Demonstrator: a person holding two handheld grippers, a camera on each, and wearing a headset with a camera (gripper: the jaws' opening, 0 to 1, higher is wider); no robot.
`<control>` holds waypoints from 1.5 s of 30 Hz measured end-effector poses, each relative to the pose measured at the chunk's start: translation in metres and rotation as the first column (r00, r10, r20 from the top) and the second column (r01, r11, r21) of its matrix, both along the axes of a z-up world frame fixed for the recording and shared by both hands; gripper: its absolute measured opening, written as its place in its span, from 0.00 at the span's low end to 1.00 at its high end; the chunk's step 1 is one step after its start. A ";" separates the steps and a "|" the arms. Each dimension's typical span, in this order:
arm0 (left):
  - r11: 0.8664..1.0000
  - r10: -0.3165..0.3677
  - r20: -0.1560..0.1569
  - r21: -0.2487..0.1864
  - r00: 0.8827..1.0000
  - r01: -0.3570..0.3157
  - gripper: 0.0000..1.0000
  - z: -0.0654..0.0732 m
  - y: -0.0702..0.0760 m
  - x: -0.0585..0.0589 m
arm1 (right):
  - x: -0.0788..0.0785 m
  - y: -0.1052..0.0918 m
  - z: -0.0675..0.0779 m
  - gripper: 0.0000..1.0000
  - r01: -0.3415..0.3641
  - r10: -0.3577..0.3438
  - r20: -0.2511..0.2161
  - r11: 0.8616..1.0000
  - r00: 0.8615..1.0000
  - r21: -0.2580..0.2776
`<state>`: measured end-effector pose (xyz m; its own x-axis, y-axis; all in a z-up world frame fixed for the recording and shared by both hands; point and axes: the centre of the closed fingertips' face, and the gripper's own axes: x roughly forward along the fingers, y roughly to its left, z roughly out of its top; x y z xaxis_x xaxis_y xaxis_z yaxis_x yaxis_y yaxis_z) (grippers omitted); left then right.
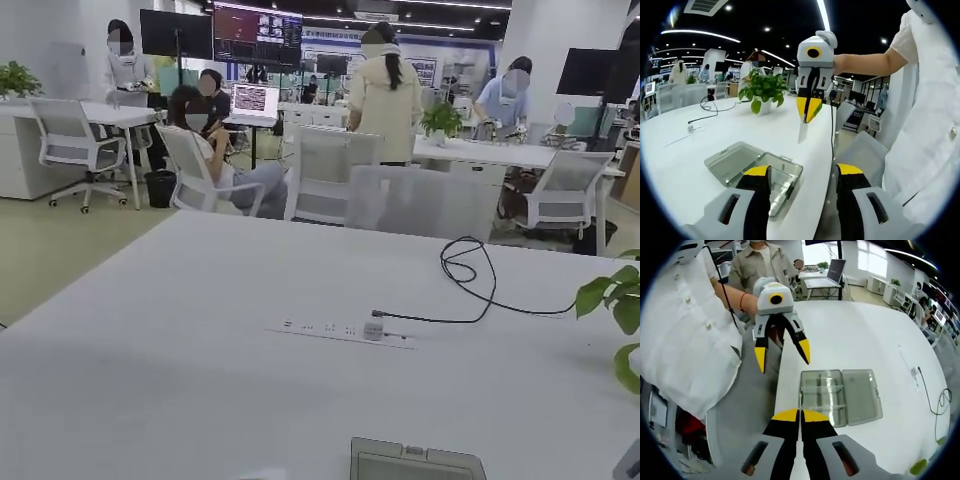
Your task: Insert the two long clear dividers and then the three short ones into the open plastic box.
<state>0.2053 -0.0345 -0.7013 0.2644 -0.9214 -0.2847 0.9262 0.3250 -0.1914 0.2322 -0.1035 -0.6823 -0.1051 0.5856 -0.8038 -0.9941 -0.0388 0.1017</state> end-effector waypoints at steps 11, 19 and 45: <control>1.000 0.025 0.004 0.019 1.000 -0.025 0.69 -0.010 0.015 0.003 | 0.025 -0.004 -0.024 0.03 0.014 -0.011 0.052 0.998 0.999 -0.063; 0.998 0.054 -0.020 0.028 0.998 -0.054 0.79 -0.019 0.024 0.004 | 0.034 -0.003 -0.042 0.03 0.014 -0.007 0.074 0.995 0.997 -0.096; 0.996 0.086 -0.036 0.013 0.996 -0.085 0.91 -0.025 0.032 0.005 | 0.042 0.005 -0.083 0.03 -0.015 0.025 0.062 0.986 0.998 -0.164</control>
<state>0.2108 -0.0024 -0.7267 0.3313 -0.8925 -0.3059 0.8872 0.4051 -0.2209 0.2739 -0.0984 -0.7655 -0.0613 0.4445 -0.8937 -0.9979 -0.0467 0.0452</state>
